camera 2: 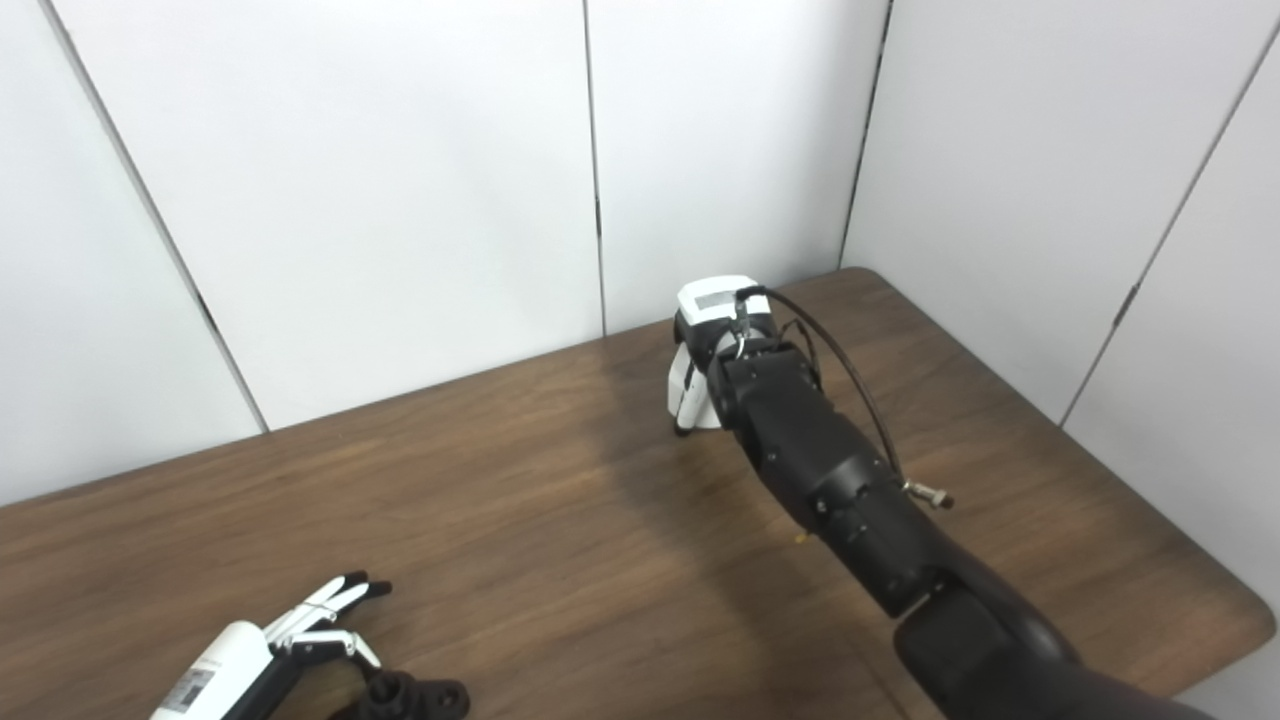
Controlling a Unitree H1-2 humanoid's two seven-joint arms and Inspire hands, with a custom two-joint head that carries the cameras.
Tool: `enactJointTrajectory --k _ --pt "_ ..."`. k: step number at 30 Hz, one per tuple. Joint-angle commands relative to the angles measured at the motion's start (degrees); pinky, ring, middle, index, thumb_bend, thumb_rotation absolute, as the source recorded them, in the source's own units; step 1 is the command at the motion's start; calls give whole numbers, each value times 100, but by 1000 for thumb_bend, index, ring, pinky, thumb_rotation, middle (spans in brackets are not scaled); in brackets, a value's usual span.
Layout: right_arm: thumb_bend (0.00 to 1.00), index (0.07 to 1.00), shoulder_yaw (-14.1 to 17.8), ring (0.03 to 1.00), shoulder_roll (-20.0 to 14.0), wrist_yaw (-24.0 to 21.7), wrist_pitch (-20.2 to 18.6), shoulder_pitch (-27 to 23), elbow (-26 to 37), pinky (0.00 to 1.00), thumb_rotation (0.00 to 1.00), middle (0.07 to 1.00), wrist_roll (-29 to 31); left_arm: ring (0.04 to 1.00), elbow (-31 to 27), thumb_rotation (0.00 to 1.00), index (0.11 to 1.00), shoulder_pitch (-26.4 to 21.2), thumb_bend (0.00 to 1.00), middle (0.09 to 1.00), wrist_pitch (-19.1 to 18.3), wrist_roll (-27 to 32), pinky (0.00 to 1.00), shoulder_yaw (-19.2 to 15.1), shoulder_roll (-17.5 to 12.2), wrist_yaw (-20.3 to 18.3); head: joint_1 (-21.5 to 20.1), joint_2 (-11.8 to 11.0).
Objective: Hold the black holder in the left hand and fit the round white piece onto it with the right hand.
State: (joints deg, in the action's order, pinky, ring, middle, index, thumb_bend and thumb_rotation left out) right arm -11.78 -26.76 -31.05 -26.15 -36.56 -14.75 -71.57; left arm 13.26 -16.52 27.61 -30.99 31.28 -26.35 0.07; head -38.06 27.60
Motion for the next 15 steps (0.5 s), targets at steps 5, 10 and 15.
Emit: enactJointTrajectory --k 5,10,15 --pt "789 792 775 589 377 -366 -77 -269 23 424 354 728 -935 961 166 61 489 355 522 922 -105 -279 830 186 -265 -625 33 64" --pt "711 708 1078 516 613 -818 -77 -308 73 388 428 603 -1590 962 57 61 489 381 522 928 -177 -272 828 150 -262 -746 57 95" --pt "682 699 1236 534 735 -1095 -76 -327 136 411 440 613 -1947 965 -82 59 489 409 522 930 -280 -231 830 100 -252 -900 83 129"
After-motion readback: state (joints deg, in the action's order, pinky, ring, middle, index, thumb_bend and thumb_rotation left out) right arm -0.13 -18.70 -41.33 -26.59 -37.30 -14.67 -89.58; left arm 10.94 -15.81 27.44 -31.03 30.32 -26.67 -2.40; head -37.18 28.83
